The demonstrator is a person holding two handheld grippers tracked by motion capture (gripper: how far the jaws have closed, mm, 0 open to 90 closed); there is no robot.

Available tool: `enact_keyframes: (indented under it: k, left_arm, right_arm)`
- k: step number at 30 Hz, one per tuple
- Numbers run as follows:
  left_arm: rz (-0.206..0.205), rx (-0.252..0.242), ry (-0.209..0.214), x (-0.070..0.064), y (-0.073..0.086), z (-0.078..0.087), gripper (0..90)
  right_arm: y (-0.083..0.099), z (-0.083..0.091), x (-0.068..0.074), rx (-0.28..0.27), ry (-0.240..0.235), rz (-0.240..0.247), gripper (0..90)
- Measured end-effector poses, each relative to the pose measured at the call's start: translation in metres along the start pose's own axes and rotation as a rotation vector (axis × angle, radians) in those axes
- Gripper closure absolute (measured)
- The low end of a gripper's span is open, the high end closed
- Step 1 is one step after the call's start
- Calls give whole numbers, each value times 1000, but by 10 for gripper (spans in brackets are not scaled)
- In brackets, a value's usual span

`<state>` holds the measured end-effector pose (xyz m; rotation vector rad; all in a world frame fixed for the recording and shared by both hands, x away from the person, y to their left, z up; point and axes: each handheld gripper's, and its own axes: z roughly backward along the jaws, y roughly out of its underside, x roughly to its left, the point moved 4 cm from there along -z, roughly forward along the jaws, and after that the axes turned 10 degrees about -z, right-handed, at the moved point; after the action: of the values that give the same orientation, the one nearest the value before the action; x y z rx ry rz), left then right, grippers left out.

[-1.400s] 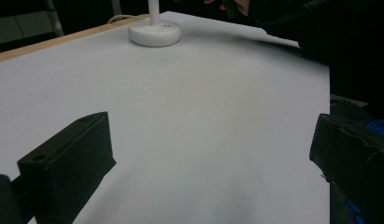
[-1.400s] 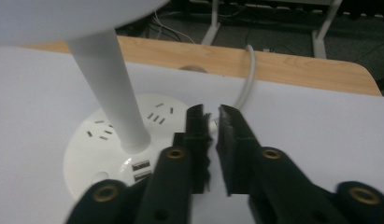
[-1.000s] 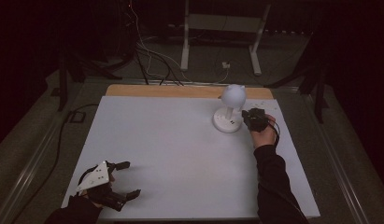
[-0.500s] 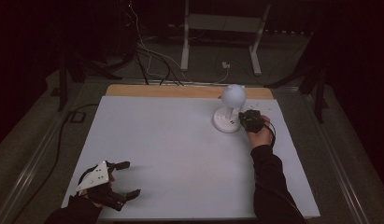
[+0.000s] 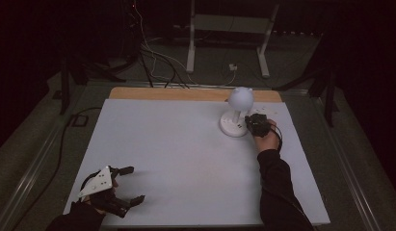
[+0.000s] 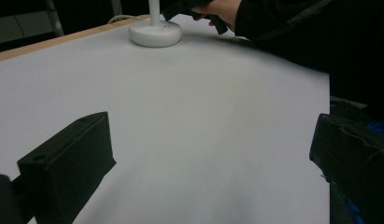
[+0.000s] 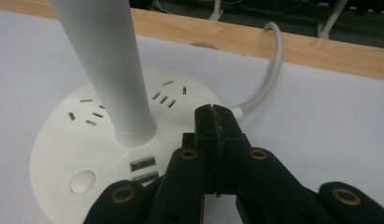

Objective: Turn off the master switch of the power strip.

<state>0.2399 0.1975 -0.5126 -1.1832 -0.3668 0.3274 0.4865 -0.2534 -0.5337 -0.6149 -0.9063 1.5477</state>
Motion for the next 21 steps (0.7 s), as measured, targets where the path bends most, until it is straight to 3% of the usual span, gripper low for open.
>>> enact_keyframes:
  k: [19,21]
  left_arm:
    - [-2,3,1,0,0,0,2]
    - [-3,5,2,0,0,-1,2]
  right_arm:
    - [5,-2,2,-21,8,2,900]
    - [6,-2,3,-32,21,22,900]
